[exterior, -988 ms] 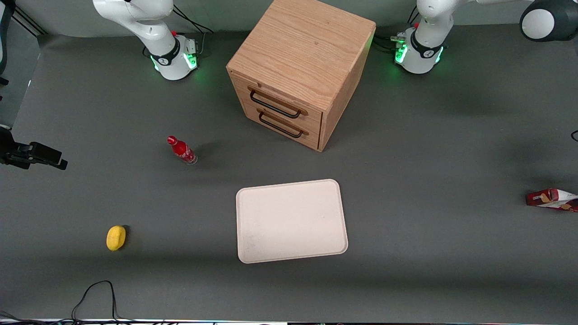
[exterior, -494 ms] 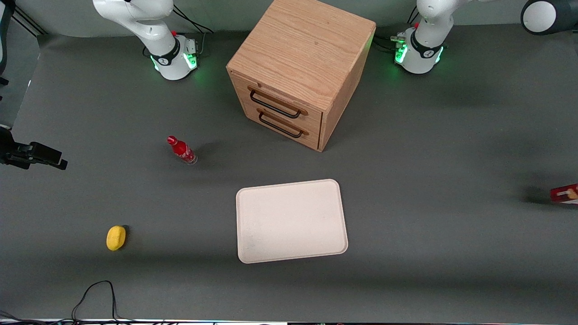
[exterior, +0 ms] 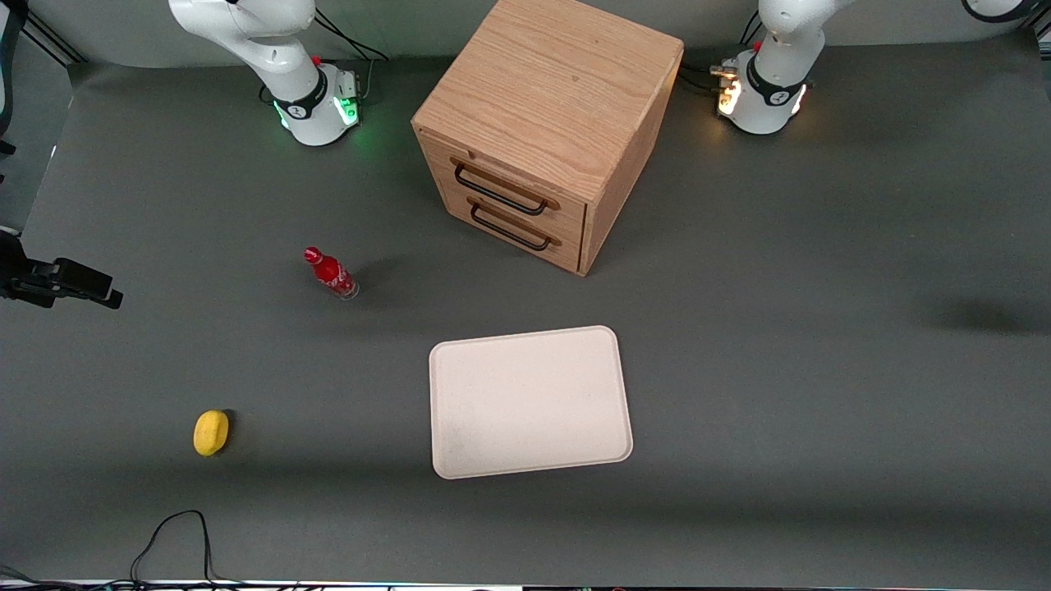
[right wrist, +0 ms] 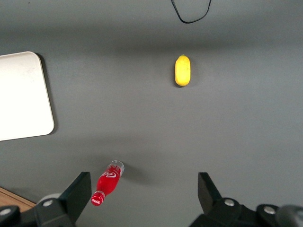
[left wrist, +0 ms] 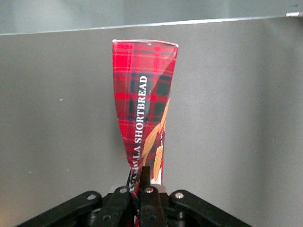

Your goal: Place red cookie box on tray

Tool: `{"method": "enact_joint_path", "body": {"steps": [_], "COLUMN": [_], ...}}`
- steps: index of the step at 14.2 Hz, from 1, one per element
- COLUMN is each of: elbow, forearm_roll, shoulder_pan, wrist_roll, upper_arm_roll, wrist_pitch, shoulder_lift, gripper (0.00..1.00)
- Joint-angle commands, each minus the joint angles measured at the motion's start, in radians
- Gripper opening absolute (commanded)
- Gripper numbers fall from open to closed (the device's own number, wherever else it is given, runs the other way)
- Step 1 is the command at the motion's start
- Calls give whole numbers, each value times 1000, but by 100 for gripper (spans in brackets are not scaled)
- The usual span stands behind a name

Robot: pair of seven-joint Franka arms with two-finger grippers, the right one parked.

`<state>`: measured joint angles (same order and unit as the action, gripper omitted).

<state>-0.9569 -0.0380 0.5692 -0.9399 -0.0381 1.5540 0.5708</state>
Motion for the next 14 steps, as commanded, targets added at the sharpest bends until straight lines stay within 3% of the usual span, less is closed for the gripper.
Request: {"method": "enact_joint_path", "body": {"steps": [1, 5, 8, 14], "elbow": [-10, -11, -19, -13], "forearm_roll": [-10, -39, -40, -36], "shoulder_pan": [-11, -196, -308, -671], "wrist_roll": [6, 81, 168, 228], "upper_arm_roll": [7, 20, 81, 96], "wrist_pitch": [-44, -77, -107, -216], "shoulder_lift": [-68, -74, -114, -118], "gripper": [0, 0, 0, 0]}}
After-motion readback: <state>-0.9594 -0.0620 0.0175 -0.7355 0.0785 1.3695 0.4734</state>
